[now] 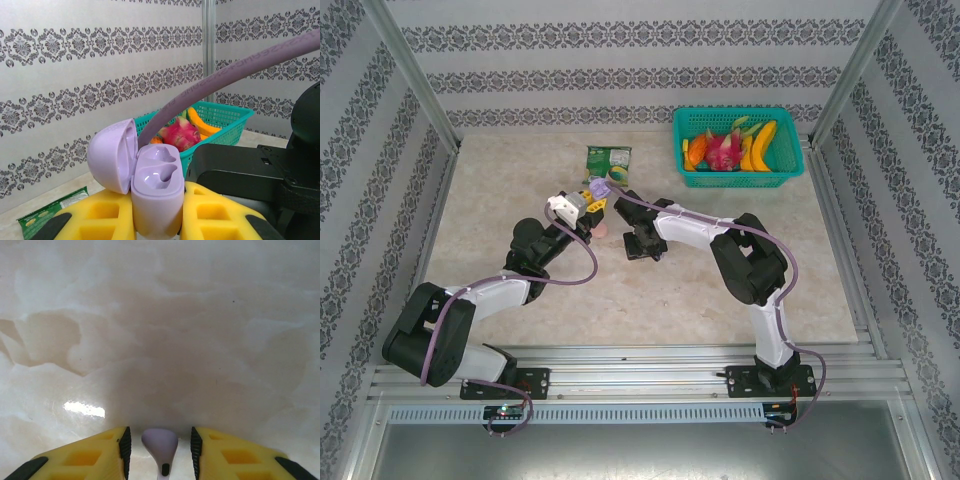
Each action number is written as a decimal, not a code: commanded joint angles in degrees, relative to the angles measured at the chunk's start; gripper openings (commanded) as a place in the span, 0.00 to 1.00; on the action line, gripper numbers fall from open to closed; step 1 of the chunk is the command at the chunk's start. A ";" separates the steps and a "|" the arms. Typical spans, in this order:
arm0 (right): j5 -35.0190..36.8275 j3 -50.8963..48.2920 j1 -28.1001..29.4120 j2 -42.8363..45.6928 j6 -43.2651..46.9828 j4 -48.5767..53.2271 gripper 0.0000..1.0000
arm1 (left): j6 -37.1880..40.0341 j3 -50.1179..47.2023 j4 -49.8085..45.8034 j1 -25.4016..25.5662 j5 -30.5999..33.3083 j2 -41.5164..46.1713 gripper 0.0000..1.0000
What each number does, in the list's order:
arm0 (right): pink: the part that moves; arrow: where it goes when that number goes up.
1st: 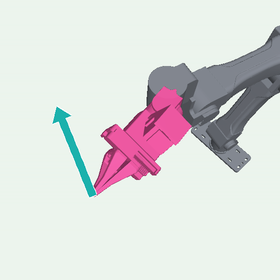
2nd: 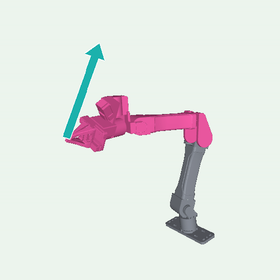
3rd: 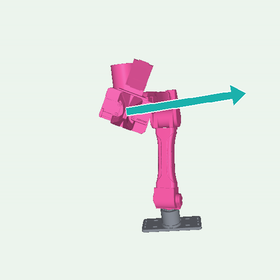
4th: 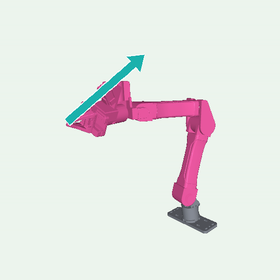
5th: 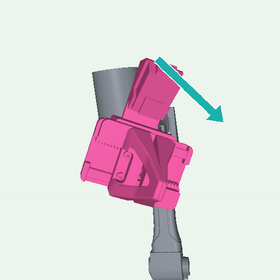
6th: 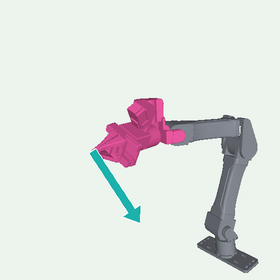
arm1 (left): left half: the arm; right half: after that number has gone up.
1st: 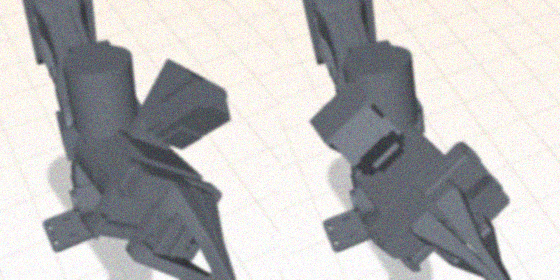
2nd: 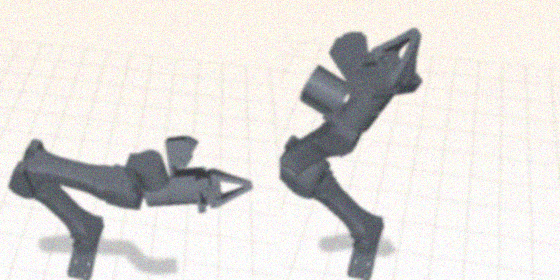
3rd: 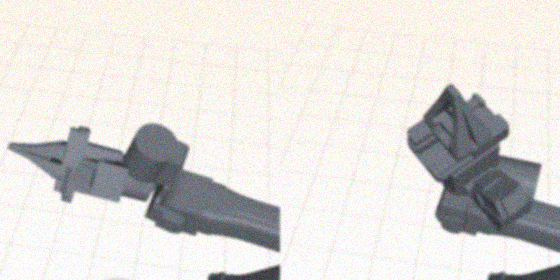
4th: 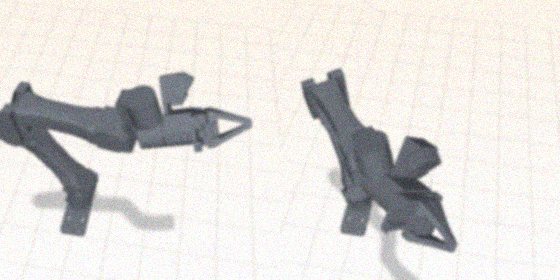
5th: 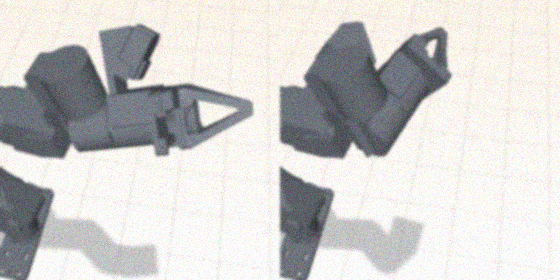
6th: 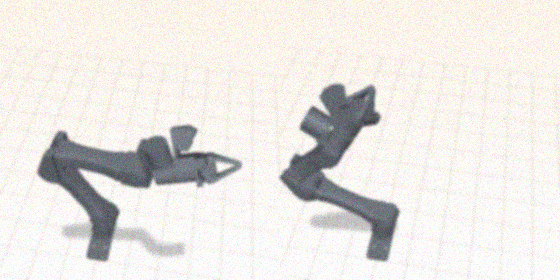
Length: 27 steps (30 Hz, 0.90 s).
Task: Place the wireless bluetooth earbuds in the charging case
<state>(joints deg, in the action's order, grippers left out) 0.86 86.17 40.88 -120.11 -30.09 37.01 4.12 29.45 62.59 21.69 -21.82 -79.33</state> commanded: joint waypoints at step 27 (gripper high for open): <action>2.81 -1.14 2.16 2.06 -0.54 0.57 0.25 | 0.76 -0.17 2.83 0.47 -0.39 1.11 0.00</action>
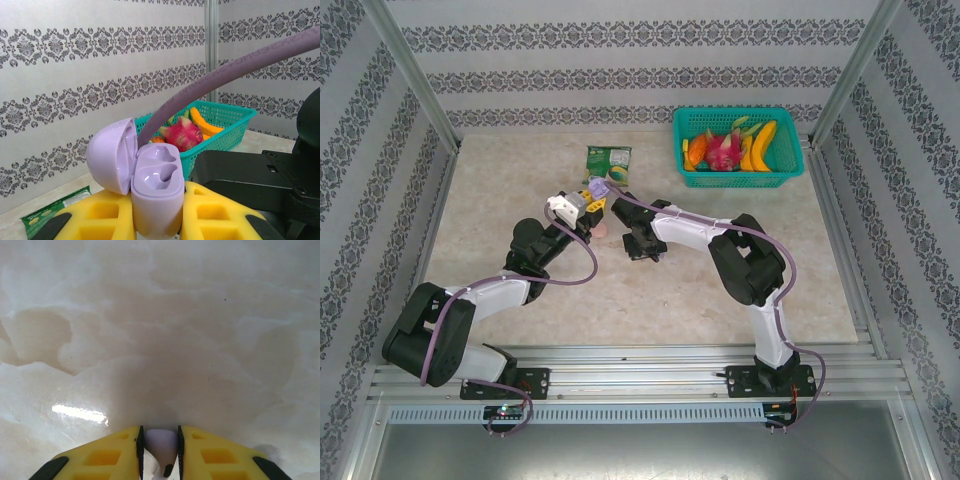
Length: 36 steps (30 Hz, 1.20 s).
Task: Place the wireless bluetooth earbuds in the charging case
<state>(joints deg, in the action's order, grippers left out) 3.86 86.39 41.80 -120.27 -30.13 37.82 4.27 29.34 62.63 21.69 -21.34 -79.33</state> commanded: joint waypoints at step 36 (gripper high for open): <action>7.16 -12.43 -2.22 36.86 4.80 -6.02 0.22 | -1.87 3.46 -0.22 0.54 -11.79 -1.72 0.00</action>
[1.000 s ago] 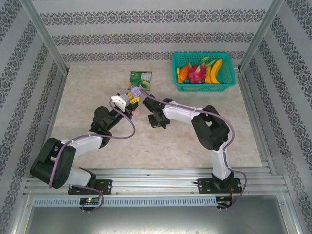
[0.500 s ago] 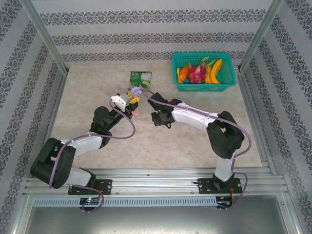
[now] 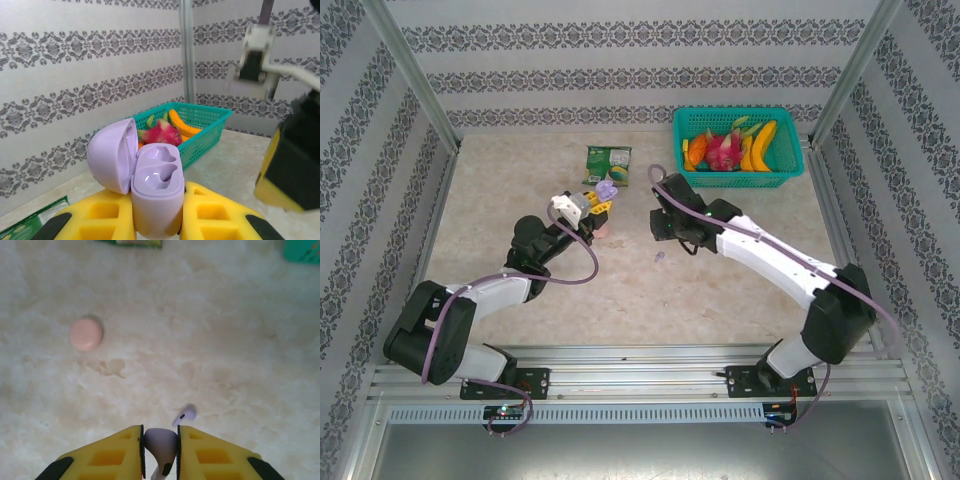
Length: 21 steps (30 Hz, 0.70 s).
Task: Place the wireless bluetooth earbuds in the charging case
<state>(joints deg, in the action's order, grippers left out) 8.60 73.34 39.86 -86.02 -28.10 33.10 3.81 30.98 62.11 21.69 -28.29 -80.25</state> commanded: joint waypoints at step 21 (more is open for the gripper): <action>-7.27 -1.80 1.28 13.06 16.54 -22.08 0.23 | -1.16 9.51 -5.24 4.84 -11.04 -5.27 0.00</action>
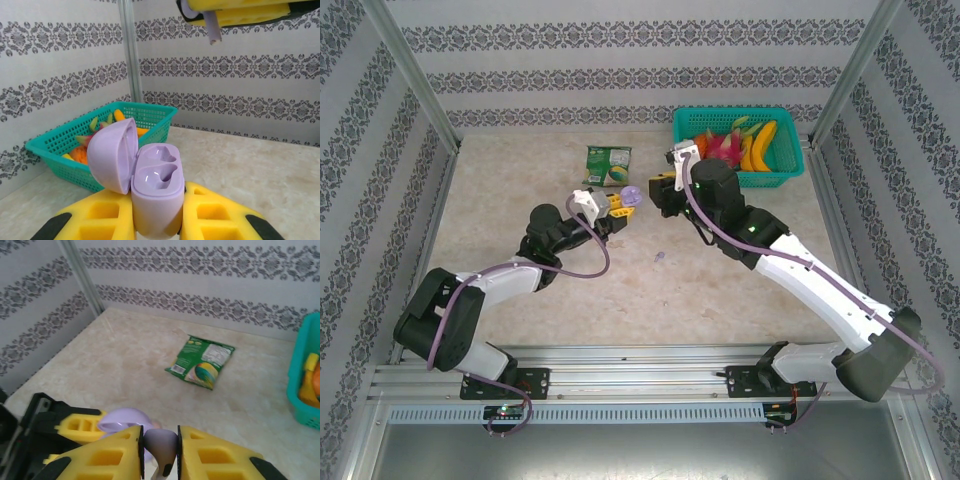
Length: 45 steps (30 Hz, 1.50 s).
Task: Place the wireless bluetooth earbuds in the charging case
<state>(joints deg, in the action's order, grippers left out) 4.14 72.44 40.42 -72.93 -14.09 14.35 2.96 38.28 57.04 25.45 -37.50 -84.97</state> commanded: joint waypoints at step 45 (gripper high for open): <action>-5.68 -7.05 1.80 -3.89 4.84 -11.65 0.21 | -2.96 4.43 0.22 1.69 -4.23 0.92 0.00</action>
<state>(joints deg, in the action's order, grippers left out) -0.99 66.22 41.89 -76.29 -9.19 3.88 0.58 41.39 56.45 26.30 -40.36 -86.19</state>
